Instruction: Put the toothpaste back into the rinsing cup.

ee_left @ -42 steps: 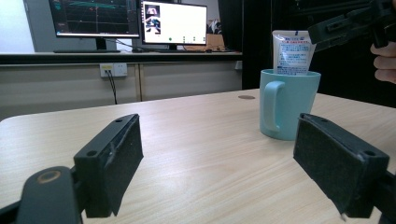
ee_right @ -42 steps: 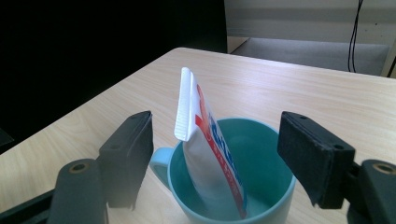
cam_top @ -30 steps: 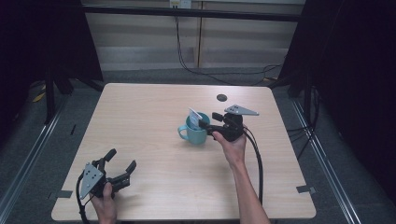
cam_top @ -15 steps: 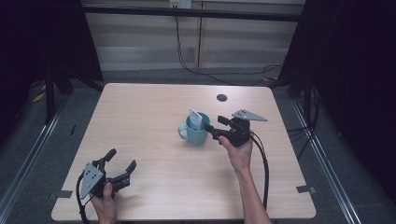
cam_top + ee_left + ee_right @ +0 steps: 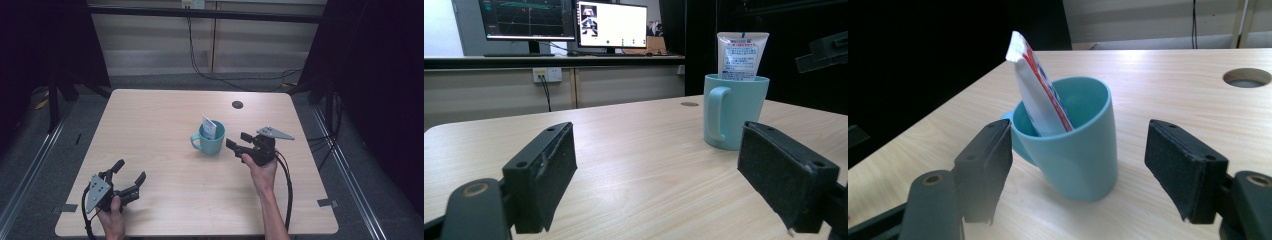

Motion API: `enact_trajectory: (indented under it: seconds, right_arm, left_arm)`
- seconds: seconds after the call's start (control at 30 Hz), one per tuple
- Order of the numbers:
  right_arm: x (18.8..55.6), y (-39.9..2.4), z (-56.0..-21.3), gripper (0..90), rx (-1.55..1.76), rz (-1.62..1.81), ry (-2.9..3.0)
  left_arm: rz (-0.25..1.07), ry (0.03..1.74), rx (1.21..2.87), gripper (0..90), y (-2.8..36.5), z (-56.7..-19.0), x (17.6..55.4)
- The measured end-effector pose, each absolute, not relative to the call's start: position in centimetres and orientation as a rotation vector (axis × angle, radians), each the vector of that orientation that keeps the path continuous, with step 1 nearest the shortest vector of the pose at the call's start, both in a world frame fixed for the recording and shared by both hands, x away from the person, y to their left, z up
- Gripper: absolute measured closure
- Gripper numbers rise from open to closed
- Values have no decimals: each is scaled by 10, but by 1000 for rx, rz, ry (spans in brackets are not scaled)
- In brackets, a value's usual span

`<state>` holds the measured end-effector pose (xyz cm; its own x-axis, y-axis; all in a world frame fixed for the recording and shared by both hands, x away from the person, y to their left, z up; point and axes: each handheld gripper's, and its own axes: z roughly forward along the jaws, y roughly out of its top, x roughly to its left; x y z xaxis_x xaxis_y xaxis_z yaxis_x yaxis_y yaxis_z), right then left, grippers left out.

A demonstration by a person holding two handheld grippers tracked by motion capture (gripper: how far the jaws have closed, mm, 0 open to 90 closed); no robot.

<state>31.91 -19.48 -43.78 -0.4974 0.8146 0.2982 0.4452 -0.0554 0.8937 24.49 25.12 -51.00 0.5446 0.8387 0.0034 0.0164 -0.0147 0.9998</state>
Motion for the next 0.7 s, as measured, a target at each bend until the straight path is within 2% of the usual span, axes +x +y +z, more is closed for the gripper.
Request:
enact_trajectory:
  seconds: [0.7]
  right_arm:
    - [281, -220, -442, 262, 1357, 1547, 1822]
  left_arm:
    - [773, 783, 1452, 157, 251, -510, 245]
